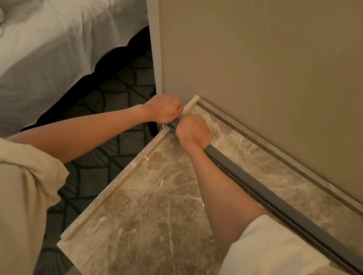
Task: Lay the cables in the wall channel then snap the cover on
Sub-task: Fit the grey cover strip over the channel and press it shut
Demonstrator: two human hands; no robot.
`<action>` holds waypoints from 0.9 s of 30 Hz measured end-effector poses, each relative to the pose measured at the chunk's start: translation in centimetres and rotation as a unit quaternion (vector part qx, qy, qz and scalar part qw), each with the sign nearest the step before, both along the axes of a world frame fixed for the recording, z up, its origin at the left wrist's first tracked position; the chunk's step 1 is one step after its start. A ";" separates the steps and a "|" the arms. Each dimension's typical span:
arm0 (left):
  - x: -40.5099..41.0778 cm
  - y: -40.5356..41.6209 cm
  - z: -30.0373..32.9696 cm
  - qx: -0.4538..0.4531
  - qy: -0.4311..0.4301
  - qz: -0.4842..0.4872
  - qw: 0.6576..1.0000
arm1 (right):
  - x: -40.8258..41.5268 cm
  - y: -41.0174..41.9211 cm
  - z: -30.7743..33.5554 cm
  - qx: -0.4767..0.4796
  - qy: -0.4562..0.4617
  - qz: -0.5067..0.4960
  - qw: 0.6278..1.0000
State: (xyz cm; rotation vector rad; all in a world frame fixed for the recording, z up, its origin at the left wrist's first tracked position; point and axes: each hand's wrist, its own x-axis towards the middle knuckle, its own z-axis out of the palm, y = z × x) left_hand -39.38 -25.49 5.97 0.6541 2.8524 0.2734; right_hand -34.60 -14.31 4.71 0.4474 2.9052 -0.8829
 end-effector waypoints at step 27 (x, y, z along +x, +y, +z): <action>1.6 0.1 0.5 -0.065 0.070 0.036 0.995 | 1.5 3.0 0.7 0.012 0.031 0.098 0.995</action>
